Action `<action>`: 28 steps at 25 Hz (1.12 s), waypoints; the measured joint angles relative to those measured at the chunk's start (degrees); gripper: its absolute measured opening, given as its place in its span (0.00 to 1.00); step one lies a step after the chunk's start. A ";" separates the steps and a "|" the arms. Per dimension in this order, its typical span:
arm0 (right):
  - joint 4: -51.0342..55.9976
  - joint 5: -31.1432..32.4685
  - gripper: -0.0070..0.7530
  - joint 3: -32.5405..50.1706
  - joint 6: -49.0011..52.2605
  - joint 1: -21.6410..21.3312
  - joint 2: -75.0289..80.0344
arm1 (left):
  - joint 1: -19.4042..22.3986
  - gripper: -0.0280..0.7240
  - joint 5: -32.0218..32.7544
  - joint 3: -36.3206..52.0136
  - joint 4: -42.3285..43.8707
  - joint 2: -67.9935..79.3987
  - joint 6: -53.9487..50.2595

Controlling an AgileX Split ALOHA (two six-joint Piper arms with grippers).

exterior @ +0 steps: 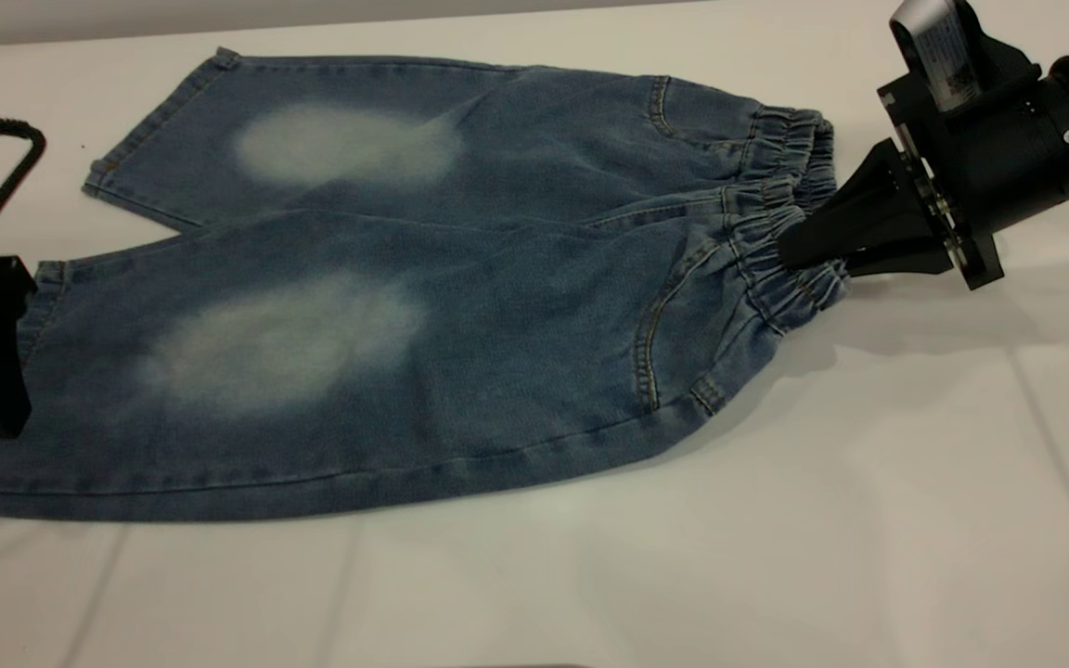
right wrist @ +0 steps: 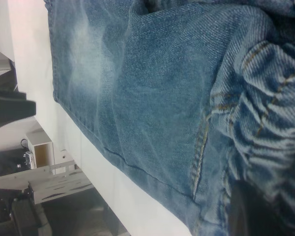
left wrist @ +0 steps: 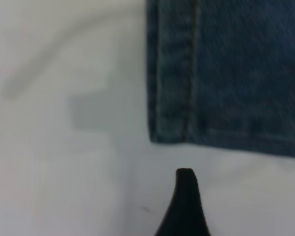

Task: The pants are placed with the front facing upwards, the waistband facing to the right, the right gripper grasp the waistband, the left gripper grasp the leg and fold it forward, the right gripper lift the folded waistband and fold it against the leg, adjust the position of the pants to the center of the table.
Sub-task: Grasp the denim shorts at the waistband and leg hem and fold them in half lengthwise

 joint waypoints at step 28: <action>-0.22 0.11 0.06 0.00 0.31 0.00 0.00 | 1.17 0.16 -7.98 -0.05 5.39 11.10 -1.31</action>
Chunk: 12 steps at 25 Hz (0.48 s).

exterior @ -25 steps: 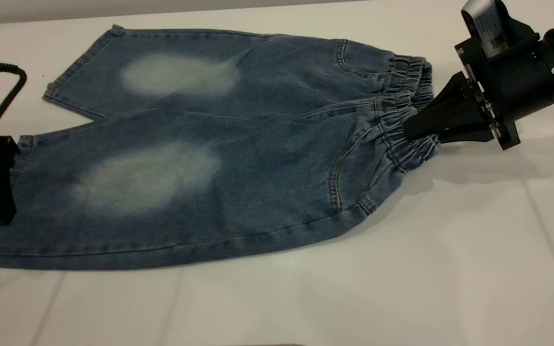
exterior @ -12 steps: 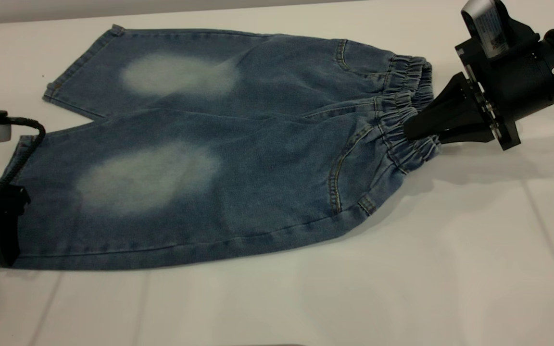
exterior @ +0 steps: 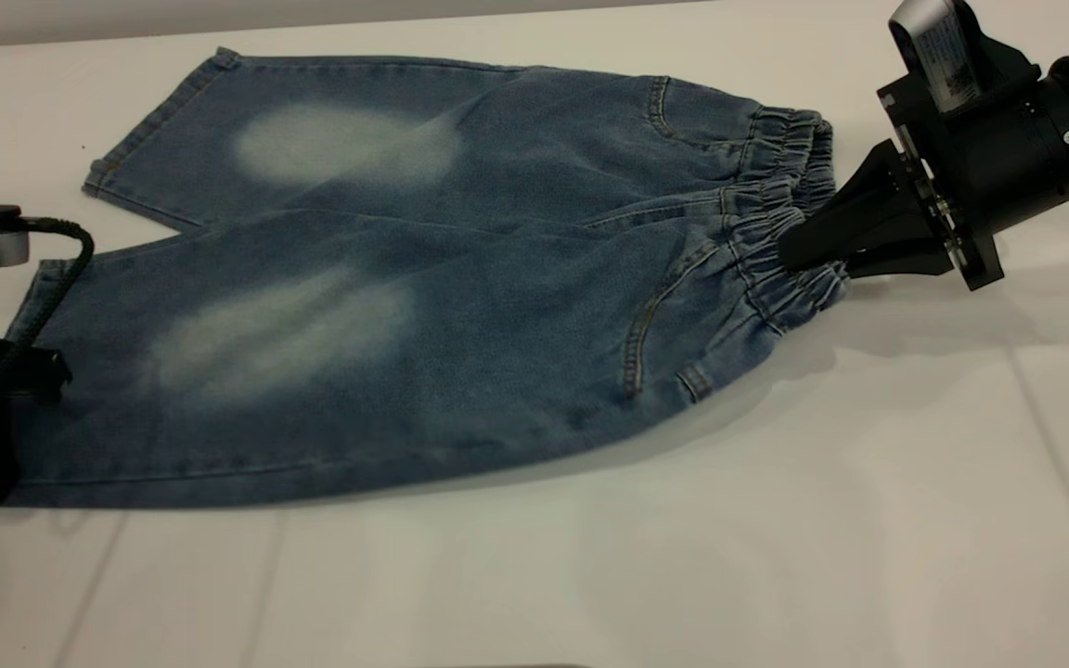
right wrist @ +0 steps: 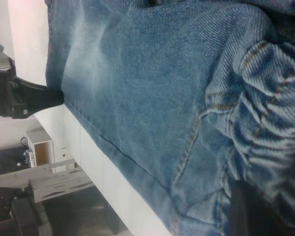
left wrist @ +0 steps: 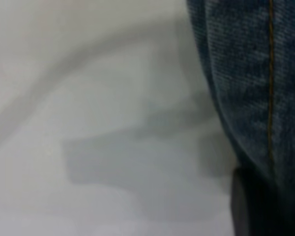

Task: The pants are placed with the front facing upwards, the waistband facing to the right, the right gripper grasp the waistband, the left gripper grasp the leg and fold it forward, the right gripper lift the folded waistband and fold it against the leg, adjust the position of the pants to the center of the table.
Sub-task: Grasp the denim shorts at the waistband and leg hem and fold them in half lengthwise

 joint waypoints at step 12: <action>0.00 3.21 0.06 -0.76 3.31 -3.58 0.00 | -0.77 0.10 2.86 -4.40 -2.16 -11.37 0.52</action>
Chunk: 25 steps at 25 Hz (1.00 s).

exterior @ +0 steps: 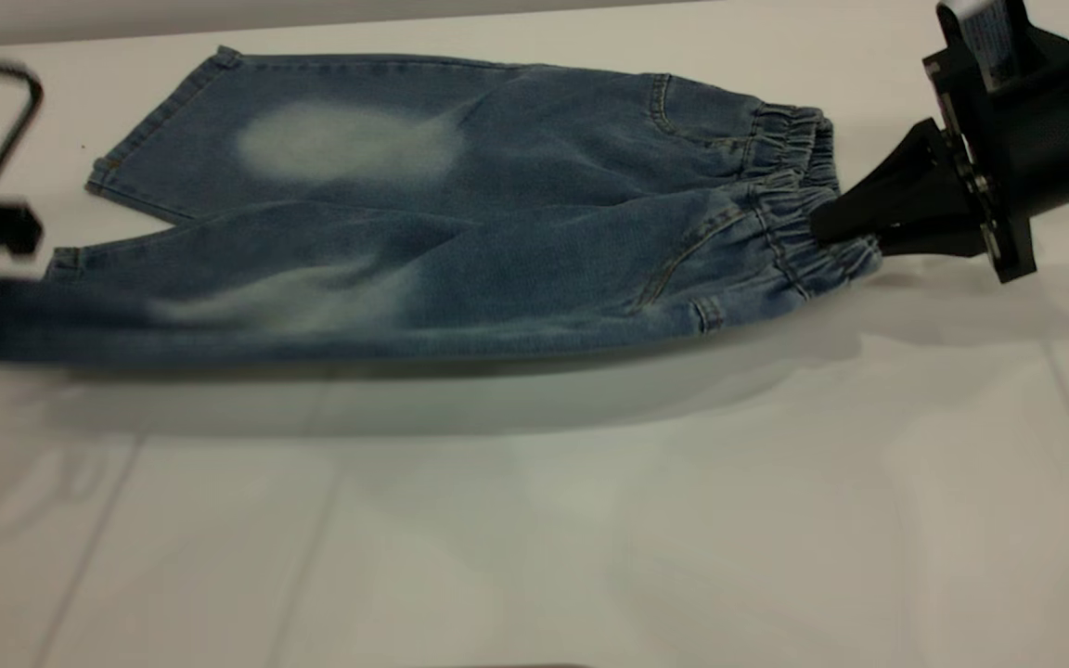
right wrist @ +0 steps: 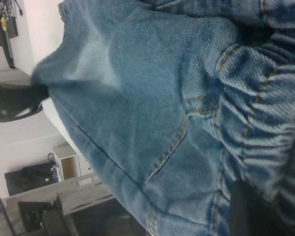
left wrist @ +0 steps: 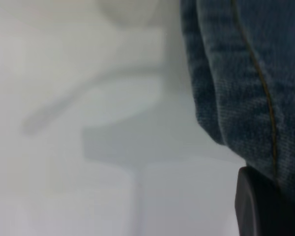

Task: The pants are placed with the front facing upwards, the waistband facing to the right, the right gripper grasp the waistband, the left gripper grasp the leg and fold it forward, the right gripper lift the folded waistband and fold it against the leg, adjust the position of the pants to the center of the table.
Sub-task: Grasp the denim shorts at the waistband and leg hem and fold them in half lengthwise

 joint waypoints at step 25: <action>-3.67 -3.78 0.08 -11.66 12.75 0.00 0.06 | -3.96 0.10 5.94 -25.22 -0.07 10.14 6.82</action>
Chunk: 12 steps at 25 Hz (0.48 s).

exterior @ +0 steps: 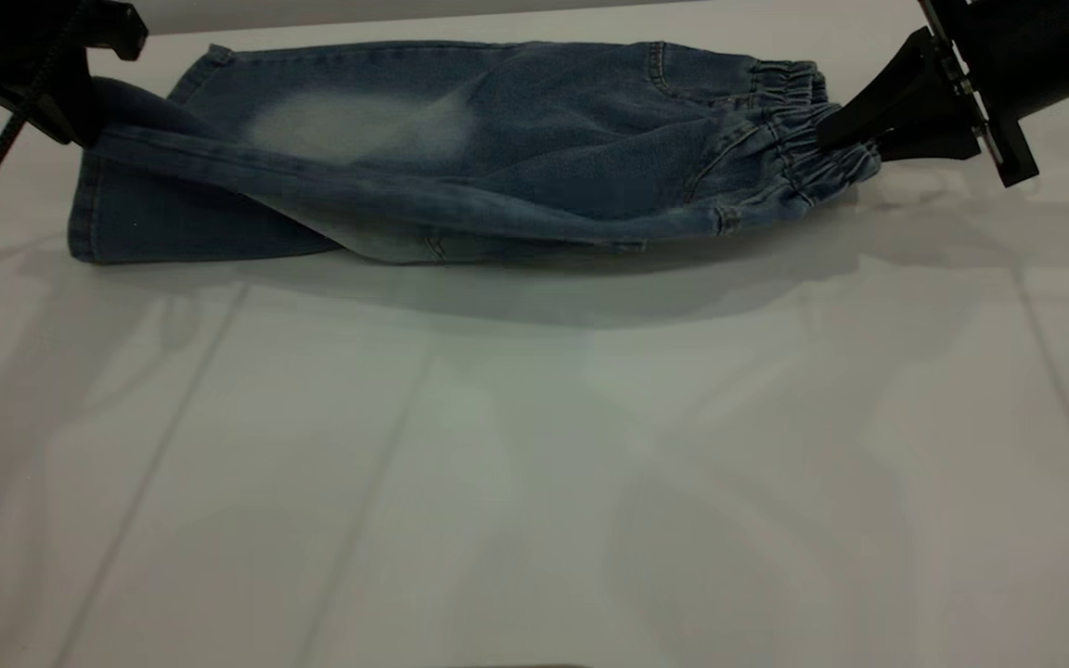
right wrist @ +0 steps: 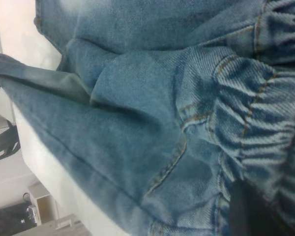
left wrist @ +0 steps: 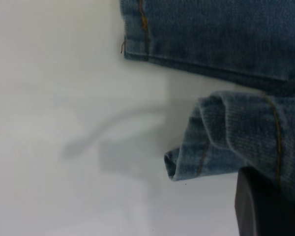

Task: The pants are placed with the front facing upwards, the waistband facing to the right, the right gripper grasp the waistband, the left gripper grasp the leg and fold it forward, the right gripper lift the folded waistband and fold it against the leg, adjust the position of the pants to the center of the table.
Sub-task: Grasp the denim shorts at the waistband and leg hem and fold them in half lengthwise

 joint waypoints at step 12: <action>-9.93 -4.95 0.64 0.00 7.43 -0.49 0.30 | 0.00 0.10 0.13 -0.05 0.05 0.00 0.43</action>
